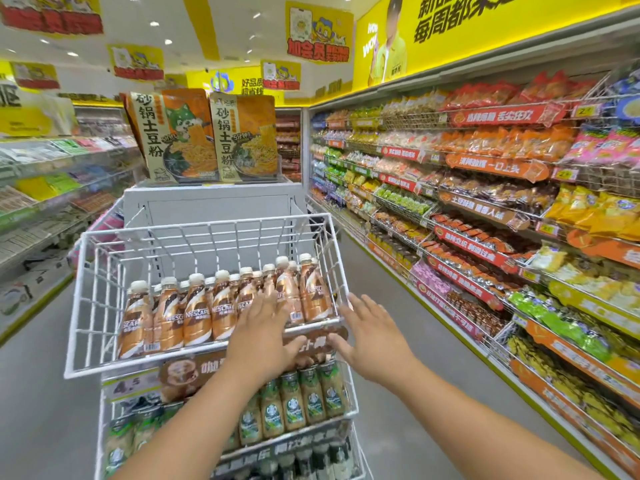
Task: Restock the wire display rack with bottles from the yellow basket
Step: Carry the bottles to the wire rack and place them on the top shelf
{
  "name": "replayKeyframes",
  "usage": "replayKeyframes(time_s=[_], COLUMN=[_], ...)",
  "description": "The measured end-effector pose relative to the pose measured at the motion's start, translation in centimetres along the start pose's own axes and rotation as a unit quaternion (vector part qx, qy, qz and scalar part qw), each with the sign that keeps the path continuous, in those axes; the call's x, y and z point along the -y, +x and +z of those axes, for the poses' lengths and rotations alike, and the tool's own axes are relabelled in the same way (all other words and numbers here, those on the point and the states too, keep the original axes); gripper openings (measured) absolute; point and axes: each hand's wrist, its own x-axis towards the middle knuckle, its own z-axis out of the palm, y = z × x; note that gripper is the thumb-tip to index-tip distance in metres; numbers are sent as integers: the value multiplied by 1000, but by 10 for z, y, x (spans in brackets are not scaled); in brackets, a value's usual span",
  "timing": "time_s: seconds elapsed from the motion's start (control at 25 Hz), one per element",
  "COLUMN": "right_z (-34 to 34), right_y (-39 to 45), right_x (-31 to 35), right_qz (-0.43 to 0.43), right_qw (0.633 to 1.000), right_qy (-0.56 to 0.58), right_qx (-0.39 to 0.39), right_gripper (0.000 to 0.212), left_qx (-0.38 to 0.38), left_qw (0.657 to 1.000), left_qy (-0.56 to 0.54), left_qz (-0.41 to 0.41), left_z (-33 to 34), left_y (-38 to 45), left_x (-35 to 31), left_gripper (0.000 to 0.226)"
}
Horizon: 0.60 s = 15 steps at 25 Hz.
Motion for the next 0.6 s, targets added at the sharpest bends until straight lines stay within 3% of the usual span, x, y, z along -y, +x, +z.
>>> replayKeyframes(time_s=[0.32, 0.6], right_z=[-16, -49], right_y=[-162, -280], right_x=[-75, -95], right_qz=[-3, 21], right_qw=[999, 998], right_qy=[24, 49], right_qx=[22, 16], right_gripper=[84, 94], left_qx=[31, 22], left_qw=[1000, 999], left_qy=[-2, 17], left_qz=[-2, 31], left_z=[1, -30], left_y=[-122, -206], left_x=[-142, -206], left_gripper=[79, 78])
